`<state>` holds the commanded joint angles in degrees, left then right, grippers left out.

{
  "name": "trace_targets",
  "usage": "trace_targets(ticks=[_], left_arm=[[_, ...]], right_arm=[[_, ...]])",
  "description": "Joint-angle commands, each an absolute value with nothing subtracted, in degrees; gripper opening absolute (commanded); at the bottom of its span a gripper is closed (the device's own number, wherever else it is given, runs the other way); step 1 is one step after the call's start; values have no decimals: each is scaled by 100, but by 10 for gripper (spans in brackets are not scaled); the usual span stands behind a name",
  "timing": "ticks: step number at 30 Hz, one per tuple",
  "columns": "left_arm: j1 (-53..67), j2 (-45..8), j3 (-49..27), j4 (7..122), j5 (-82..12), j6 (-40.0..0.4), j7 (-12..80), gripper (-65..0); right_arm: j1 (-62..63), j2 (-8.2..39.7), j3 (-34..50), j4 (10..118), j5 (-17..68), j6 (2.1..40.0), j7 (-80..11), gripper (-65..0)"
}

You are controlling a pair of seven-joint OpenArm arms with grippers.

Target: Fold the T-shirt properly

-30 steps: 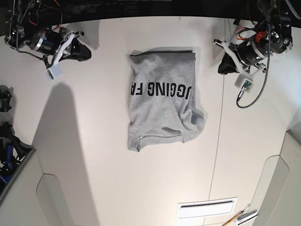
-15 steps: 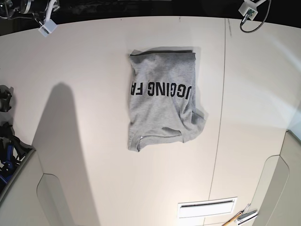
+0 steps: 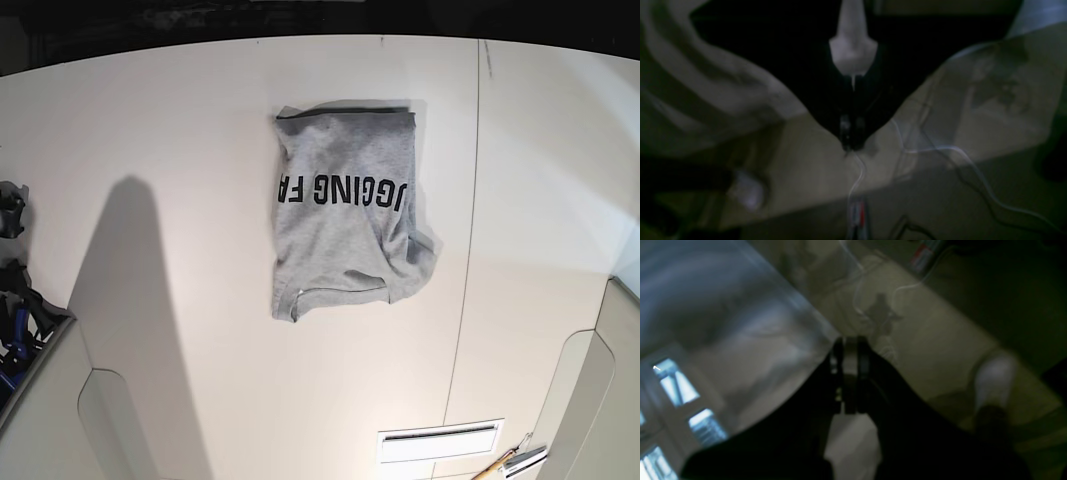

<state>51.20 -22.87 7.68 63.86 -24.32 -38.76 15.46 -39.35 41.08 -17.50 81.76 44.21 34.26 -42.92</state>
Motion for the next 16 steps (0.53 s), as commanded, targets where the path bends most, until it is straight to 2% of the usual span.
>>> trace_targets(ticks=[2,4,6,9,13,16], left_arm=[[4639,-2287,1107,5791,-2440,-3874,1542,-650],[4106,-2283,1498,5148,-2462,-3684,1535,-650],[3540,-2241,1953,4510,-2456,-3210,1540,-650],[2895,-2152,2517,3721,-2458,-2731,1522,-650],[2346,-1938,3024,3332,-2453,-2720,1614,-650],[2152,-1780,3072,3332,-2453,-2720,1675,-650]], right_arm=[[-3623,4106,-2139,7787,4237,3428,-4128,-650],[-3258,4045,-2545,7358,4018,3428,-4001,-650],[-2941,3822,-2840,6884,3555,3426,-3942,-650],[-2628,3430,-3179,6156,2762,3428,-3927,-650],[-2104,2923,-3516,5006,1806,3426,-3632,-650],[-1767,2705,-3522,4491,1632,3428,-3594,-650]])
